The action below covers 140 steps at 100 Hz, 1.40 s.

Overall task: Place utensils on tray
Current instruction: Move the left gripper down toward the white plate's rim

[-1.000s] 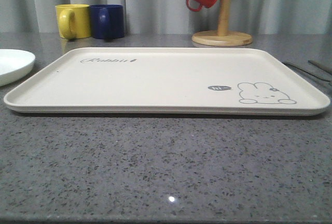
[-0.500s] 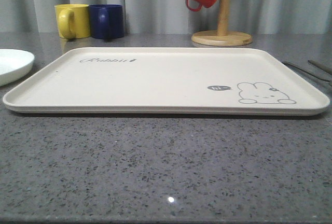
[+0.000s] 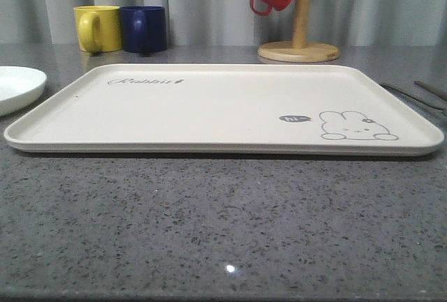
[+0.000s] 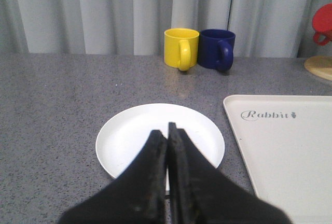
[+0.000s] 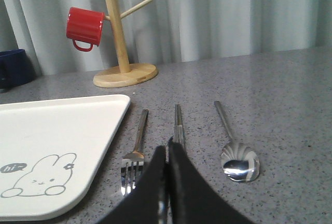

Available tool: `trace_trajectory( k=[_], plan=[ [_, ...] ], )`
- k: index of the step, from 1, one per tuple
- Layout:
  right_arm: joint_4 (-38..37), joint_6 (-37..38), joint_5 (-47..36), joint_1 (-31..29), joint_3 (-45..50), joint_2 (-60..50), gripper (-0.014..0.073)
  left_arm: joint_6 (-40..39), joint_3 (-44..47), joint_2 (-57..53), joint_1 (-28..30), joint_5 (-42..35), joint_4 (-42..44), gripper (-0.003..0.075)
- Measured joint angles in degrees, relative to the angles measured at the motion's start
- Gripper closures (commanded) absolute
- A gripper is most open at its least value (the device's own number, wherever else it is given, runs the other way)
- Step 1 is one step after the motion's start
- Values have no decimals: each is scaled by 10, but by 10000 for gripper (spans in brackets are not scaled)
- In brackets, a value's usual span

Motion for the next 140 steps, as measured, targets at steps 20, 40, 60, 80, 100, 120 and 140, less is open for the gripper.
trace_trajectory(
  k=[20,40,60,80,100,120,140],
  plan=[
    [0,0,0,0,0,0,662,0,-129,122,0,127,20,738],
    [0,0,0,0,0,0,662,0,-187,216,0,202,23,738],
    [0,0,0,0,0,0,662,0,-189,269,0,234,23,738],
    [0,0,0,0,0,0,662,0,-189,283,0,236,23,689],
    [0,0,0,0,0,0,662,0,-189,283,0,240,23,342],
    [0,0,0,0,0,0,662,0,-189,283,0,242,23,202],
    [0,0,0,0,0,0,662,0,-193,299,0,242,23,204]
  ],
)
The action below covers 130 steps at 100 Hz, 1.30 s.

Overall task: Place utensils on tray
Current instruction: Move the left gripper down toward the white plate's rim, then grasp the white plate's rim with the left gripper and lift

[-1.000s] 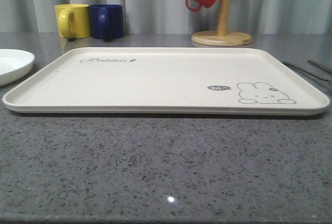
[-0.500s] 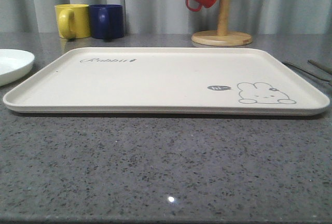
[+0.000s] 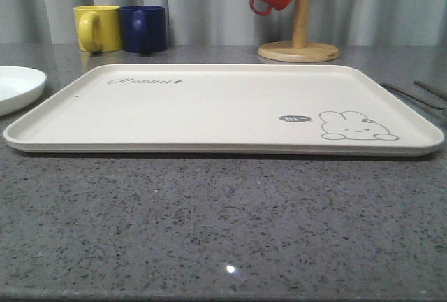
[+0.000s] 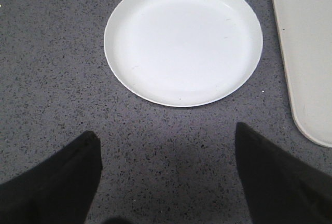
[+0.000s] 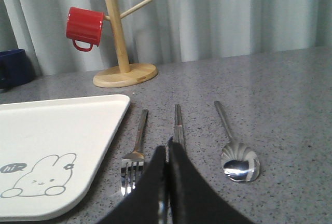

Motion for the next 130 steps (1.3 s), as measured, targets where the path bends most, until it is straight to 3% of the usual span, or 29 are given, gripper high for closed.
trace_trajectory(
  k=[41,70,109,130],
  plan=[
    [0,0,0,0,0,0,662,0,-118,209,9,-2,-5,204],
    [0,0,0,0,0,0,662,19,-200,339,78,-9,-6,204],
    [0,0,0,0,0,0,662,112,-253,472,178,-12,-103,204],
    [0,0,0,0,0,0,662,130,-255,509,190,-12,-121,204]
  ],
)
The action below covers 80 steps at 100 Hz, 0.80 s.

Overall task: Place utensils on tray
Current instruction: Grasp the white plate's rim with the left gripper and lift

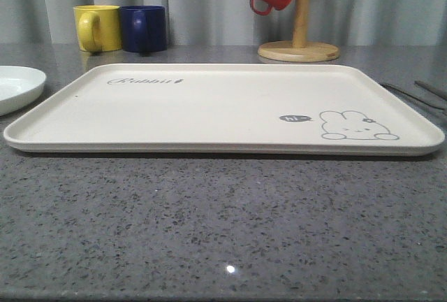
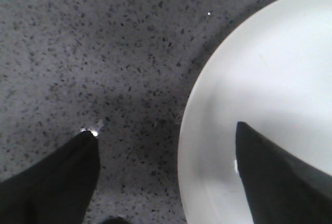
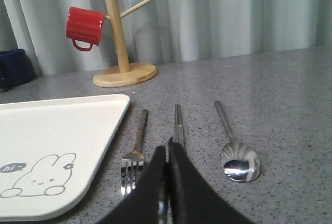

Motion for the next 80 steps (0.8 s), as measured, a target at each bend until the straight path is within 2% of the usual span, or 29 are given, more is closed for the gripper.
trace_trajectory(
  k=[28,35,45,63,80],
  plan=[
    [0,0,0,0,0,0,662,1,-1,30,0,-1,-6,204],
    [0,0,0,0,0,0,662,1,-4,32,0,-2,-7,225],
    [0,0,0,0,0,0,662,1,-6,34,0,-2,-7,347],
    [0,0,0,0,0,0,662,1,-6,34,0,-3,-13,737],
    [0,0,0,0,0,0,662,7,-6,32,0,-3,-17,737]
  ],
)
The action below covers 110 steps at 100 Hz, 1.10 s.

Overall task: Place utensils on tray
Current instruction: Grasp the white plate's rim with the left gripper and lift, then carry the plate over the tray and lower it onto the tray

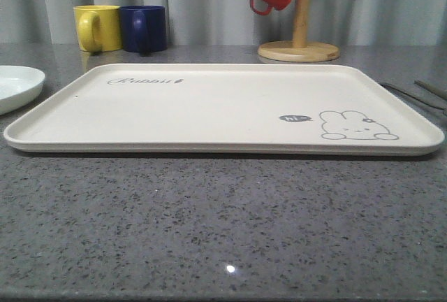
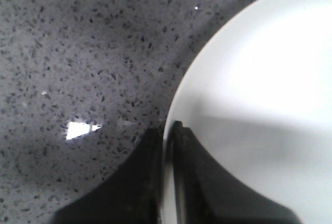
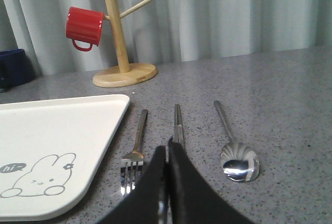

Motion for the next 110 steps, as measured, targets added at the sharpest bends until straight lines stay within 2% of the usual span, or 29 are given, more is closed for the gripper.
trace_trajectory(
  k=[49,75,87,110],
  plan=[
    [0,0,0,0,0,0,662,46,-31,-105,0,39,-39,737],
    [0,0,0,0,0,0,662,93,-67,-145,-2,71,-125,738],
    [0,0,0,0,0,0,662,110,-72,-147,-23,80,-150,738],
    [0,0,0,0,0,0,662,114,-72,-129,-109,84,-159,738]
  ],
)
